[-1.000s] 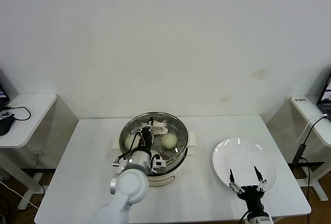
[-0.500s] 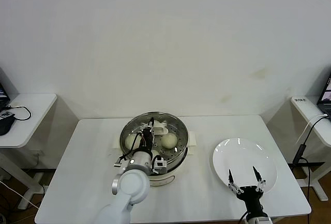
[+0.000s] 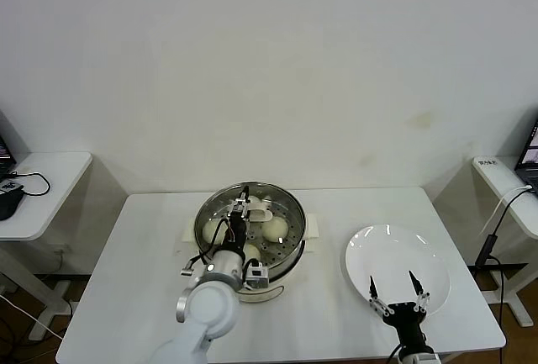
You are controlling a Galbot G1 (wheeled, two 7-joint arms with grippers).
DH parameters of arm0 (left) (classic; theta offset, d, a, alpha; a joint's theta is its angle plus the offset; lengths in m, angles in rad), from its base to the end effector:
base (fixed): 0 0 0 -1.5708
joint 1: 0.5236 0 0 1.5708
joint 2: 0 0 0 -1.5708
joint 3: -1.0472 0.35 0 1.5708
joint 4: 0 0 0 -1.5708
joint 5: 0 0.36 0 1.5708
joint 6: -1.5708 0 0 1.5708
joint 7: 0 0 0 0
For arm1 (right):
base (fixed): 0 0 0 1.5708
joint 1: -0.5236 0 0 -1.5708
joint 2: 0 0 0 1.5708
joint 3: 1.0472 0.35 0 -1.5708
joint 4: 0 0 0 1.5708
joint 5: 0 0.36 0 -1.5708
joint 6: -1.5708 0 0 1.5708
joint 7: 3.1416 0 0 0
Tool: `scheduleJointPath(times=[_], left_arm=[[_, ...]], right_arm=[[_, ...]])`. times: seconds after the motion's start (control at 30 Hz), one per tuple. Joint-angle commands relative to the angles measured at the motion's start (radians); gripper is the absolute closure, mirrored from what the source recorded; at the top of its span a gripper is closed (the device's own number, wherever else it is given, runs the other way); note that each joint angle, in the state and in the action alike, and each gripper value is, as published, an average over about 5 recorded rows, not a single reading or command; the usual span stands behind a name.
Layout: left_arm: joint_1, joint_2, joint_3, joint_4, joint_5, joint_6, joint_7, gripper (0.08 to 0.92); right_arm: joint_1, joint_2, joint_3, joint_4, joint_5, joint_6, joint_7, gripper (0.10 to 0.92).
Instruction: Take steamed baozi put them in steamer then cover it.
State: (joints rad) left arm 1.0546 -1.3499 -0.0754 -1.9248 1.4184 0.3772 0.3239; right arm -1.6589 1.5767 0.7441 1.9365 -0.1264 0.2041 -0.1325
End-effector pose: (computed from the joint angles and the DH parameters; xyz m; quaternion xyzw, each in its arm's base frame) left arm 0.3025 -0.0934 -0.2540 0.0754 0.7189 0.6907 0.0184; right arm 0.1413 -0.0722 -0.3699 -0.0131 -0.9923 0.1178 0.0355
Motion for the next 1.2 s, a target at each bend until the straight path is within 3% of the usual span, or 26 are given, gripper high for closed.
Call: scheduleJointPath(times=[0.03, 0.37, 0.43, 0.57, 0.7, 0.8, 0.93, 1.2], left_arm=[[0.094, 0.064, -0.015, -0.144, -0.037, -0.007, -0.008, 0.45], [0.353, 0.155, -0.062, -0.417, -0.254, -0.044, -0.058, 0.192], [0.429, 0.155, -0.089, -0.458, -0.371, -0.078, -0.107, 0.18], [0.563, 0.126, -0.193, -0.501, -0.792, -0.211, -0.287, 0.177], [0.681, 0.071, -0.328, -0.515, -1.191, -0.355, -0.471, 0.177], [0.76, 0.068, -0.44, -0.509, -1.401, -0.401, -0.545, 0.177], [0.823, 0.086, -0.525, -0.464, -1.6, -0.421, -0.555, 0.177], [0.852, 0.06, -0.508, -0.297, -1.672, -0.518, -0.542, 0.177]], right_arm=[[-0.004, 0.0, 0.0, 0.003, -0.002, 0.001, 0.0, 0.203], [-0.02, -0.029, 0.011, 0.007, 0.013, 0.0, -0.002, 0.203], [-0.027, -0.044, 0.015, 0.01, 0.024, -0.001, -0.003, 0.203], [-0.056, -0.098, 0.031, 0.027, 0.067, -0.004, -0.011, 0.203], [-0.1, -0.171, 0.049, 0.049, 0.123, 0.001, -0.019, 0.203], [-0.121, -0.2, 0.044, 0.055, 0.144, 0.001, -0.021, 0.202], [-0.139, -0.208, 0.009, 0.069, 0.169, -0.018, -0.024, 0.203], [-0.195, -0.229, -0.028, 0.147, 0.27, -0.095, -0.031, 0.203]])
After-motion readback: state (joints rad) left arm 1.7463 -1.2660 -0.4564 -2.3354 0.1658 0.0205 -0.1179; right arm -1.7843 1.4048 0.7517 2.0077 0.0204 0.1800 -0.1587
